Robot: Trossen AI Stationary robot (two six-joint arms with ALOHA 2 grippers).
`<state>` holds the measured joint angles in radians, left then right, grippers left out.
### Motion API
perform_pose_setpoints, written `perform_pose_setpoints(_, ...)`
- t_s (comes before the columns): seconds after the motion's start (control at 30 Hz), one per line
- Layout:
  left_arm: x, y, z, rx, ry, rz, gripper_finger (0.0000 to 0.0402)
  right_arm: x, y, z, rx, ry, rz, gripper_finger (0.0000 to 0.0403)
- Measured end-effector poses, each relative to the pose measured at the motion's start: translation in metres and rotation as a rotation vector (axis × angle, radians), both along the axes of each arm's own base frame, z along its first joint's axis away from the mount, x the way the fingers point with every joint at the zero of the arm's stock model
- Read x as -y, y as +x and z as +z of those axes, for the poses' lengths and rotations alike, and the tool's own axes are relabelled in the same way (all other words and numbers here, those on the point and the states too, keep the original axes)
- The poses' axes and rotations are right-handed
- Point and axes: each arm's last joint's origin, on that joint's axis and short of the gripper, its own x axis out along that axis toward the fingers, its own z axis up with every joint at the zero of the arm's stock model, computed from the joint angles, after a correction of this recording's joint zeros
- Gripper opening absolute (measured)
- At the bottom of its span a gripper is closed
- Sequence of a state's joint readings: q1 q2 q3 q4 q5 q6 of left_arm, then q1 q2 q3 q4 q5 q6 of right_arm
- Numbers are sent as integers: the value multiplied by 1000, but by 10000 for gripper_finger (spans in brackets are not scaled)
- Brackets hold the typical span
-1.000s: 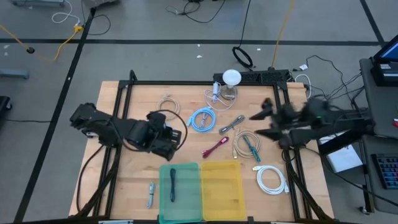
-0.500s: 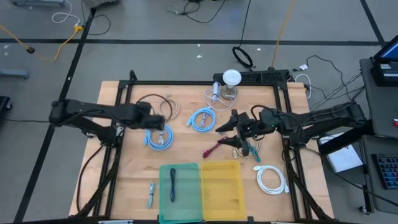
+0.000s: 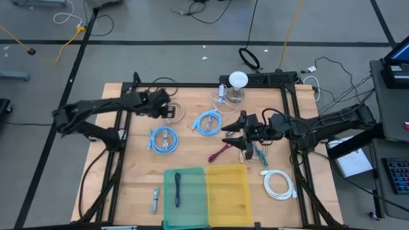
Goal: Pick & Place USB Port
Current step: Put the left brown hdmi cable into the yellow bin
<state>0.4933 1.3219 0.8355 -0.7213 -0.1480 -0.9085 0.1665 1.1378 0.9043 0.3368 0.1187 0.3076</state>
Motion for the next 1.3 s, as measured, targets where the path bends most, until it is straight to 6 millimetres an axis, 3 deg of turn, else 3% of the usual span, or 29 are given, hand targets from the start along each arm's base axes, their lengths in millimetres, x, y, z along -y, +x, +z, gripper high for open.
perform_pose_setpoints(0.23, -35, 30, -10, -294, -38, -115, 146, -2, 0, 1, 14, 16, -4, 213)
perform_pose_setpoints(0.4, -53, 46, -14, -364, -25, -127, 146, -6, -1, 1, 14, 16, 14, 210)
perform_pose_setpoints(0.87, -72, 37, -19, -356, -63, -73, 146, -14, -3, 1, 15, -4, 46, 210)
perform_pose_setpoints(1.3, -72, 37, -21, -348, -59, -63, 146, -18, -4, 1, 13, 1, 62, 210)
